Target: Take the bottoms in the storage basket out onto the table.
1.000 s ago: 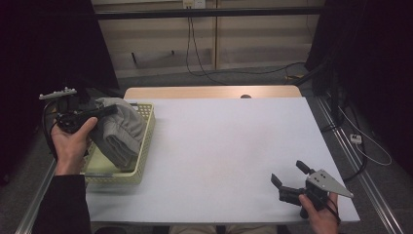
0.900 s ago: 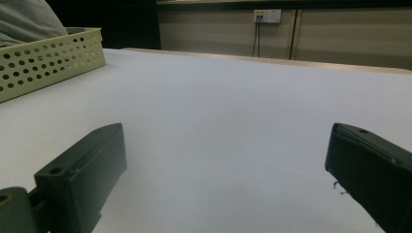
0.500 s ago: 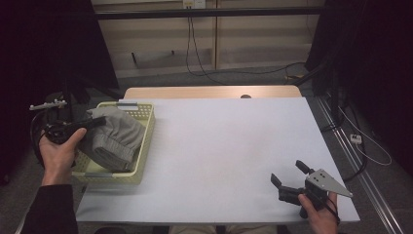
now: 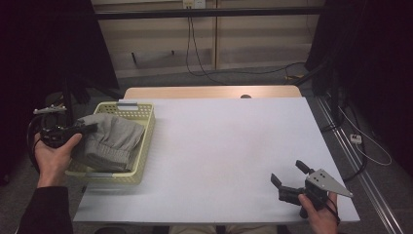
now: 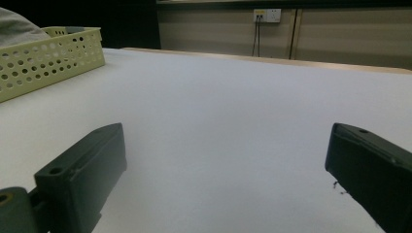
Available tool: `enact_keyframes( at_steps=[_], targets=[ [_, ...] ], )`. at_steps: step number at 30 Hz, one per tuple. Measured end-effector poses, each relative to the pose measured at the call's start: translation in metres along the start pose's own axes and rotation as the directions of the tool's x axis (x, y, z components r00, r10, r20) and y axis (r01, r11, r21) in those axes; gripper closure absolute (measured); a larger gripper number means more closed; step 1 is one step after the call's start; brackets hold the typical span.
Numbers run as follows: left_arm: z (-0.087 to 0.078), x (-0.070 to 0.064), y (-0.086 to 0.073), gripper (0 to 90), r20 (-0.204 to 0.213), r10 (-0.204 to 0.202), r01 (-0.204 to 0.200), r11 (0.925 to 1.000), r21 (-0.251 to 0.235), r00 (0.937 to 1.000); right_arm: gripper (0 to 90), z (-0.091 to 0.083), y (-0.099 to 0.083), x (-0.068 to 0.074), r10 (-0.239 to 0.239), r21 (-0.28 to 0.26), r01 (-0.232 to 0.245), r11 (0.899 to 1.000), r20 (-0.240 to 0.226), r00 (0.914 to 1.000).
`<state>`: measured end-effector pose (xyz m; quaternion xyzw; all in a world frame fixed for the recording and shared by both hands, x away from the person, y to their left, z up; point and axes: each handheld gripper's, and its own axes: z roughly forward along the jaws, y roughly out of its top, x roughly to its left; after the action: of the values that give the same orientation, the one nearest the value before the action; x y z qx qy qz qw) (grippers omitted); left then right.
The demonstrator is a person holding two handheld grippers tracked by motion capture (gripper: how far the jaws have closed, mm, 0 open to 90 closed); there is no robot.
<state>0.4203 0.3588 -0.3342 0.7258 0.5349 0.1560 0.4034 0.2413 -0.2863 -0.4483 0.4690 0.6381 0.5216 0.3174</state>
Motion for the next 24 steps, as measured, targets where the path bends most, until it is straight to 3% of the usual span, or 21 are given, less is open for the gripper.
enact_keyframes(
  at_steps=[2, 12, 14, 24],
  targets=[
    [0.003, 0.002, -0.002, 82.6, -0.016, 0.003, -0.002, 0.9998, 0.018, 0.9999, 0.9, 0.0, 0.0, 0.0, -0.005, 0.002, 0.005, 1.0, -0.001, 1.0],
    [0.02, 0.008, -0.007, 82.6, -0.011, -0.037, 0.038, 0.9976, 0.058, 0.9992, 0.9, 0.0, 0.0, 0.0, -0.003, 0.001, 0.003, 1.0, -0.002, 1.0],
    [0.024, 0.009, -0.006, 82.6, -0.006, -0.036, 0.036, 0.9952, 0.091, 0.9993, 0.9, 0.0, 0.0, 0.0, -0.005, 0.002, 0.005, 1.0, -0.003, 1.0],
    [0.036, 0.008, -0.01, 82.6, -0.003, -0.058, 0.058, 0.9927, 0.106, 0.9983, 0.9, 0.0, 0.0, 0.0, -0.001, -0.001, 0.001, 1.0, -0.002, 1.0]
  ],
)
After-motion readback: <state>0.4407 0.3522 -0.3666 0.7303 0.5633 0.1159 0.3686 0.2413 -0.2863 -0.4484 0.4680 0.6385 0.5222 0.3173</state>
